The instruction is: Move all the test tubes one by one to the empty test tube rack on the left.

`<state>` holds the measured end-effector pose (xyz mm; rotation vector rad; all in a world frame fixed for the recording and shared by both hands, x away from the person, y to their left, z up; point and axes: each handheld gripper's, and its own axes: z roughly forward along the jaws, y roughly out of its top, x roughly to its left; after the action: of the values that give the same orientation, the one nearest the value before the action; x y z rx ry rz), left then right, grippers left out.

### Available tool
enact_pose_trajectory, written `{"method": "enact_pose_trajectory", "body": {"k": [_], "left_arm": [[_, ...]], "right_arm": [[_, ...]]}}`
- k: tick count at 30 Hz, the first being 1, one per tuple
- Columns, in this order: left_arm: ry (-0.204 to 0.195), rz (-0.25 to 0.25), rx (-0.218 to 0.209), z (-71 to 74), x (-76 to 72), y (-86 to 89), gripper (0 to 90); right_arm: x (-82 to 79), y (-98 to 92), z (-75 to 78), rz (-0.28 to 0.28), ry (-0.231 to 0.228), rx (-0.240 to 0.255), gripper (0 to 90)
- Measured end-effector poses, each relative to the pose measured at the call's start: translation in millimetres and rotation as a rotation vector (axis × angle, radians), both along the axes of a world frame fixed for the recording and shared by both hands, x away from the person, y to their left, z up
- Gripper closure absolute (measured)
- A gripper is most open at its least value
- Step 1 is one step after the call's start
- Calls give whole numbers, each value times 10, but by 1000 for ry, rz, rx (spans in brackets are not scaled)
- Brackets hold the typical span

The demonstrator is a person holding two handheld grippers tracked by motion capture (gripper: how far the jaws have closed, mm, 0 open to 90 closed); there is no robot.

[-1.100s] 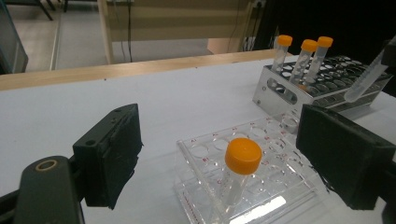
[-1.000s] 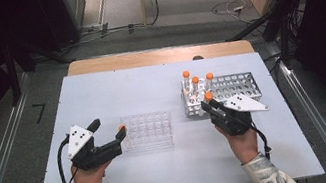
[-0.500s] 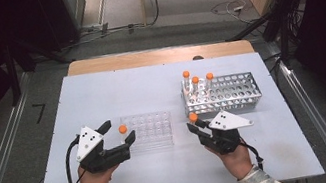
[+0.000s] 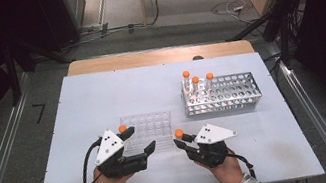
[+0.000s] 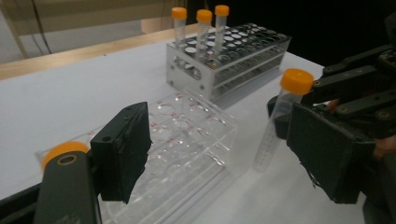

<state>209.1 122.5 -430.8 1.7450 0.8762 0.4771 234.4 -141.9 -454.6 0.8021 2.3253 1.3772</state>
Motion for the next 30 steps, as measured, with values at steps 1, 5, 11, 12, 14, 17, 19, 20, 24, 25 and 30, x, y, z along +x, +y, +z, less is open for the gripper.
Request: {"method": "enact_pose_trajectory", "body": {"k": [1, 5, 11, 12, 14, 17, 19, 20, 24, 25, 30], "left_arm": [[7, -13, 1, -8, 1, -22, 220], [22, -40, 4, -33, -5, -89, 219], [64, -98, -16, -83, 11, -169, 232], [65, -104, -15, -92, 8, -188, 242], [52, -106, -15, -103, -5, -217, 254], [43, -125, -19, -109, -13, -253, 303], [42, -141, -20, -116, -16, -273, 357], [40, -144, -18, -120, -19, -280, 381], [22, -147, -8, -129, -30, -292, 494], [21, -149, -8, -131, -29, -293, 526], [15, -160, -6, -144, -28, -310, 592]], "right_arm": [[-8, 22, -19, 8, 2, -4, 720], [-33, 109, -73, 42, 19, -10, 720], [-75, 208, -111, 78, 28, -18, 720], [-77, 216, -112, 80, 30, -16, 720], [-80, 230, -111, 86, 28, -14, 720], [-88, 245, -109, 90, 36, -13, 720], [-88, 257, -112, 95, 37, -10, 720], [-91, 261, -111, 96, 38, -9, 720], [-99, 274, -99, 105, 42, 0, 720], [-100, 276, -94, 107, 43, 3, 720], [-103, 286, -88, 108, 42, 7, 720]]}}
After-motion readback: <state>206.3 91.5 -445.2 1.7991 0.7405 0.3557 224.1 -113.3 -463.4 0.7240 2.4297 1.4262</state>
